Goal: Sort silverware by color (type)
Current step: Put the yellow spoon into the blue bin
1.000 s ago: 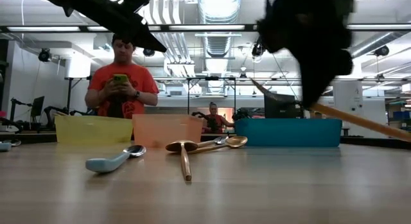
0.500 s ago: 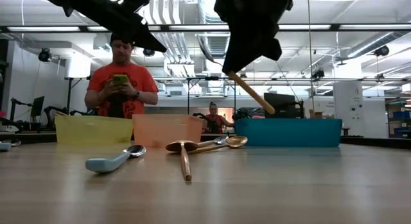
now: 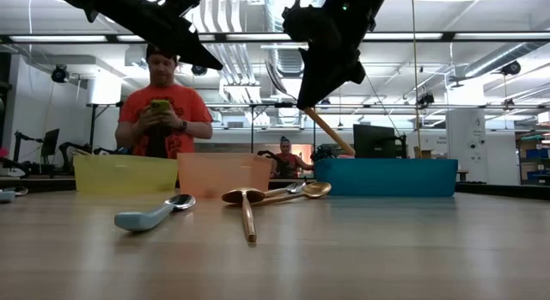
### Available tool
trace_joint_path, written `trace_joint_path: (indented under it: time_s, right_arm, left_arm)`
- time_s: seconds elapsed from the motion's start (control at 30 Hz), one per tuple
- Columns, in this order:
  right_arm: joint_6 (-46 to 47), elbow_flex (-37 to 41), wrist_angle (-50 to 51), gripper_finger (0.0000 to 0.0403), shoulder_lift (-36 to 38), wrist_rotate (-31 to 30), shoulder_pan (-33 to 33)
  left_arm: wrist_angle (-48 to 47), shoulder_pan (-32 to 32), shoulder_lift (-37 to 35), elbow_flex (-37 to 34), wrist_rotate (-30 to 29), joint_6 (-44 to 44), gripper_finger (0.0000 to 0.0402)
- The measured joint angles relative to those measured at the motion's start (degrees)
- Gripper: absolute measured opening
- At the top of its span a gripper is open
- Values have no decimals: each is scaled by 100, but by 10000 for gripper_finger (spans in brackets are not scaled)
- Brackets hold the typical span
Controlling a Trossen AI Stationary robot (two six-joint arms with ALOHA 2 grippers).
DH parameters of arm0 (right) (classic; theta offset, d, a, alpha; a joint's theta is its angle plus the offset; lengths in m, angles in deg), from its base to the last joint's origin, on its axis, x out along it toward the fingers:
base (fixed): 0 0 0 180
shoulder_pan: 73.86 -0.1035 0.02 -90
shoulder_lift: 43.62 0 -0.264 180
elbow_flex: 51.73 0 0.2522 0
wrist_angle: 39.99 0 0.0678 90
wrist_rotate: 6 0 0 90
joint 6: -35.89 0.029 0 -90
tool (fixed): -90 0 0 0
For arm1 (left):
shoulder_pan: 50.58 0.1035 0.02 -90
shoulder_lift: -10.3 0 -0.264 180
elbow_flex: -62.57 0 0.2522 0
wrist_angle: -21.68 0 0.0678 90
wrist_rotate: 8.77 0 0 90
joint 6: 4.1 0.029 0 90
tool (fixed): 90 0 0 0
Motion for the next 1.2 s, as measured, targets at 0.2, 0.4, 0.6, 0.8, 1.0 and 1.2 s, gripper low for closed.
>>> trace_joint_path:
  time_s: [0.2, 0.4, 0.6, 0.8, 1.0, 1.2]
  right_arm:
    - [-443, -291, 200, 29, -2, -2, 237]
    - [-937, -565, 213, 29, 0, 16, 592]
    - [-1422, -732, 374, 29, 0, 346, 1060]
    - [-2048, -875, 839, 29, 0, 353, 1607]
    - [-2869, -959, 1358, 29, 0, 357, 2316]
    - [-3606, -1013, 1586, 29, -2, 354, 3100]
  left_arm:
    - [1, -1, 0, 0, 1, 0, 75]
    - [1, 0, 0, 0, 1, 0, 75]
    - [1, 0, 0, 0, 1, 0, 75]
    - [3, -1, 0, 0, 1, -2, 75]
    - [25, -2, 2, 0, 1, -138, 75]
    - [79, 12, 9, -4, 1, -151, 75]
